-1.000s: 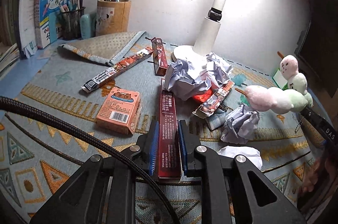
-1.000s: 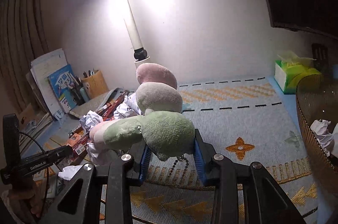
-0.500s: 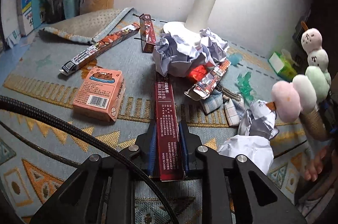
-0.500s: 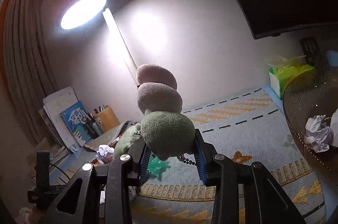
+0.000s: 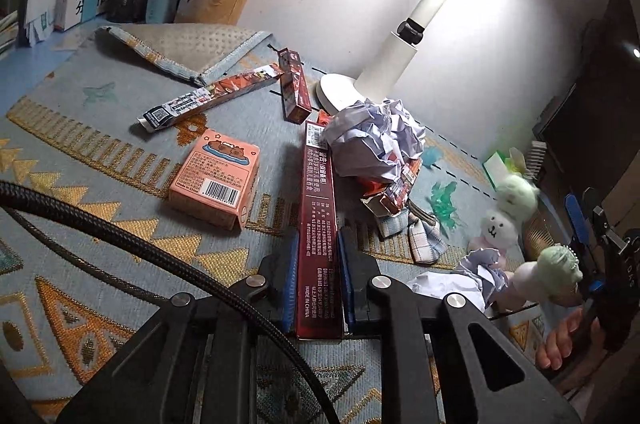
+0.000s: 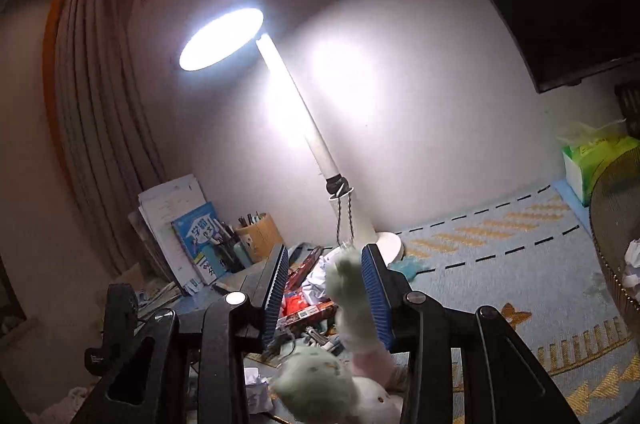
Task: Organize objects
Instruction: 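Lift the red box with the left gripper while the right gripper lifts the dango plush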
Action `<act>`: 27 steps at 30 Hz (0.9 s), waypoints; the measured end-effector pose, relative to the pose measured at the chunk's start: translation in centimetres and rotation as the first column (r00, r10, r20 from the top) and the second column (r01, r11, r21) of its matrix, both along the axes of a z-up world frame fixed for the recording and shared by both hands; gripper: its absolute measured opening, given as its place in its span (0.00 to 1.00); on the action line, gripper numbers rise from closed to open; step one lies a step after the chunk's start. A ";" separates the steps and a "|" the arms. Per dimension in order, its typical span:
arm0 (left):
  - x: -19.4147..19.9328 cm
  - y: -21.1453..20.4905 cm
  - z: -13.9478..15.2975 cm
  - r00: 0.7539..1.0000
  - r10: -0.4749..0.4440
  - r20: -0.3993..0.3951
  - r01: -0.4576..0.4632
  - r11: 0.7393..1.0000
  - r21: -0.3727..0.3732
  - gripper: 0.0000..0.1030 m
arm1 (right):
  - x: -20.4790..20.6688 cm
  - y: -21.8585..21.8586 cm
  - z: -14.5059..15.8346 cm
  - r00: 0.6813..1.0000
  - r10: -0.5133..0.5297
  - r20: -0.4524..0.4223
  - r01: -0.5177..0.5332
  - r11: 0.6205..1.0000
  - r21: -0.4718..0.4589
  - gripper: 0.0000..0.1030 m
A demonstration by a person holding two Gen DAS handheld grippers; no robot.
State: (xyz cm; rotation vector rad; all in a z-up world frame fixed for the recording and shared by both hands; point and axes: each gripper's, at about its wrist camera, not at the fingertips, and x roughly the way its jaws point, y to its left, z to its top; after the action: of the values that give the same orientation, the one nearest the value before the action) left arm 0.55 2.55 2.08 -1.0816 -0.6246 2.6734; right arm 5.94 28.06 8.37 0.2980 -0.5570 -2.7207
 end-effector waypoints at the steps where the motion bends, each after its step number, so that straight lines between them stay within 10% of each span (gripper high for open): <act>1: -0.1 -0.1 -0.1 1.000 -0.002 0.008 0.002 1.000 0.004 0.14 | -0.3 -0.3 -0.1 1.000 0.000 0.023 -0.001 1.000 0.016 0.38; 3: -0.4 -0.2 -0.5 1.000 -0.002 0.030 0.001 1.000 0.010 0.14 | -0.7 -0.7 -0.3 0.997 -0.044 0.058 0.040 0.997 0.067 0.52; 5: -0.7 -0.2 -1.0 0.998 0.000 0.060 -0.001 1.000 0.011 0.14 | -0.6 -0.7 -0.4 0.989 -0.134 0.061 0.127 0.986 0.109 1.00; 8: -1.0 0.1 -1.3 0.997 -0.006 0.081 0.006 1.000 -0.006 0.15 | -0.1 -0.2 0.0 0.984 -0.163 0.066 0.155 0.981 0.120 1.00; 11: -1.1 1.3 -0.9 0.997 -0.040 0.072 0.044 0.997 -0.057 0.32 | -0.5 0.2 -0.5 0.951 -0.124 0.284 0.091 0.988 0.128 1.00; 17: -1.3 5.4 -0.3 0.992 -0.094 0.085 0.114 0.954 -0.276 0.64 | 1.3 -2.3 -6.4 0.717 -0.132 0.685 0.114 0.991 0.071 1.00; 20: -1.3 3.9 -0.5 0.994 -0.051 0.093 0.072 0.966 -0.247 0.22 | 1.7 -5.2 -6.3 0.738 -0.235 0.632 0.138 0.970 0.200 1.00; 24: -1.1 2.2 -0.7 0.995 -0.054 0.086 0.068 0.984 -0.166 0.16 | 0.5 -9.3 -6.6 0.755 -0.232 0.613 0.059 0.955 0.290 1.00; 27: -0.9 1.3 -0.8 0.996 -0.050 0.073 0.058 0.992 -0.111 0.15 | 0.9 -11.3 -6.7 0.787 -0.259 0.560 0.028 0.922 0.387 0.66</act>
State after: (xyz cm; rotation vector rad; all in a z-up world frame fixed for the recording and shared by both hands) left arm -0.30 3.86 1.32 -1.2087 -0.4531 2.6618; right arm 6.81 16.75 1.66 1.3089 -0.2212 -2.8361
